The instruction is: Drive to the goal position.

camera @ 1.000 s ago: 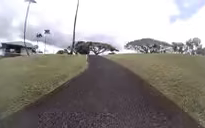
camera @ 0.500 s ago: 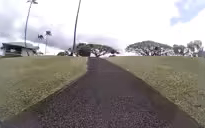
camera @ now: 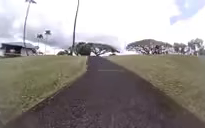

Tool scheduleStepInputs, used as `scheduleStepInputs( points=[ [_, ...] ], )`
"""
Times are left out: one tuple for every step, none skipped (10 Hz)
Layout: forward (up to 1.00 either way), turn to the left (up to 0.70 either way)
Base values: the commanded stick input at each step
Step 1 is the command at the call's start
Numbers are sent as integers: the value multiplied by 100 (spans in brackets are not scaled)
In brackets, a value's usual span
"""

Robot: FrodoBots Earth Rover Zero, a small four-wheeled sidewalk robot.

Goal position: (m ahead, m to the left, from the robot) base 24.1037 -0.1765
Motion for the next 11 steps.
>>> scheduleStepInputs(
  points=[
    [68, 1],
    [68, 1],
    [68, 1],
    [68, 1],
    [68, 1],
    [68, 1],
    [68, 1],
    [68, 1],
    [67, 1],
    [67, 1],
    [68, 1]
  ],
)
